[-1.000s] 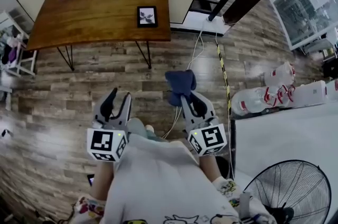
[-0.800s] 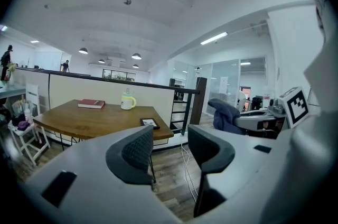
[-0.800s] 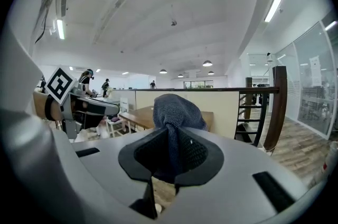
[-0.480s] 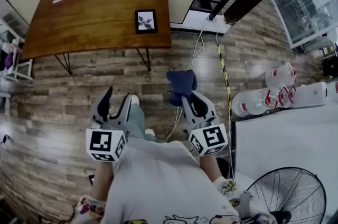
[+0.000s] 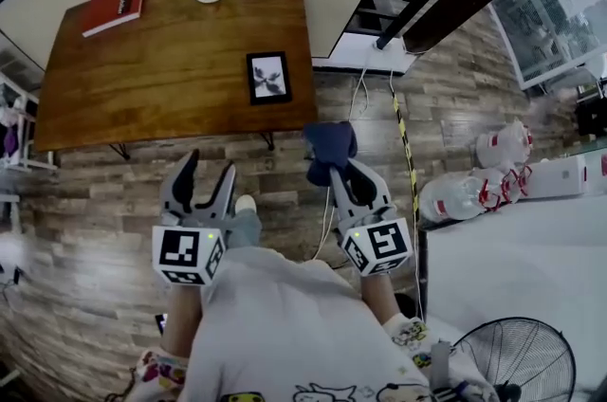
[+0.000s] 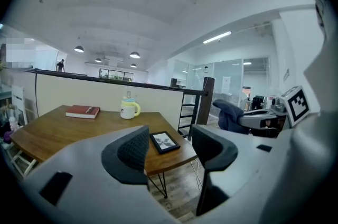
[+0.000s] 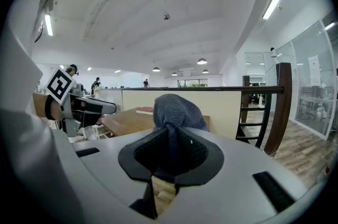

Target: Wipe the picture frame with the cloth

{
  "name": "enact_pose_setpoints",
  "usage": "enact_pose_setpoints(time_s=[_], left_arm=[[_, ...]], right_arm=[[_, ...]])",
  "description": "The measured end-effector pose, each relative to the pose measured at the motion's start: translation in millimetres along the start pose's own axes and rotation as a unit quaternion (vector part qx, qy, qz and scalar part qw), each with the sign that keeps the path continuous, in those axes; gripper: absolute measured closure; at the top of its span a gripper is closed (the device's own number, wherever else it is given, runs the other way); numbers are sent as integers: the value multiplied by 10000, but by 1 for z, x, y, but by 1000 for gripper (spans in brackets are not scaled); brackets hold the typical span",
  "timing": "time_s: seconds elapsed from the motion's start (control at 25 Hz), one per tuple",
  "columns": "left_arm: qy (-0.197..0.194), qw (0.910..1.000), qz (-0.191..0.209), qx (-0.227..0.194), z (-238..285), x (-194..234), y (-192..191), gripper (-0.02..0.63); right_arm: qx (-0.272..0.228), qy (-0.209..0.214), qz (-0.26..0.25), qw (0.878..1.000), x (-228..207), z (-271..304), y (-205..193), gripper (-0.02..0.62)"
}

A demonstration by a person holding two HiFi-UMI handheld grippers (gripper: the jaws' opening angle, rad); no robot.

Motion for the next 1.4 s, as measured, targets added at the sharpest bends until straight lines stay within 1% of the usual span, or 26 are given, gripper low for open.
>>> enact_pose_setpoints(time_s=[0.2, 0.4, 0.6, 0.8, 0.96, 1.12, 1.4], left_arm=[[-113, 9999, 76, 15, 25, 30, 15, 376], [-175, 9998, 87, 42, 36, 53, 18, 376], [-200, 9997, 54, 132, 38, 67, 13, 376], [-285, 9992, -52, 261, 43, 69, 5, 376], [-320, 9989, -103, 329, 52, 70, 2, 376], [-249, 9989, -138, 373, 68, 77, 1, 376], [-70, 9992, -137, 370, 120, 102, 19, 376]], right_arm=[[52, -136, 7, 9999, 0, 34, 8, 549], [155, -192, 31, 9997, 6, 57, 10, 549], [225, -200, 51, 9995, 13, 67, 8, 549], [348, -216, 68, 9991, 15, 70, 5, 549], [499, -219, 70, 9985, 8, 76, 1, 549], [533, -156, 98, 9984, -2, 94, -2, 549], [514, -13, 70, 9987, -31, 157, 11, 549]])
Point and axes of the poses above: the fingertips, and each gripper's own axes: z forward along the fingers, x to its left, y out of its top, the point moved 3 cm from there along -z, backward along the fingers, and after that the axes turned 8 degrees about -y, right-handed, at the moved point
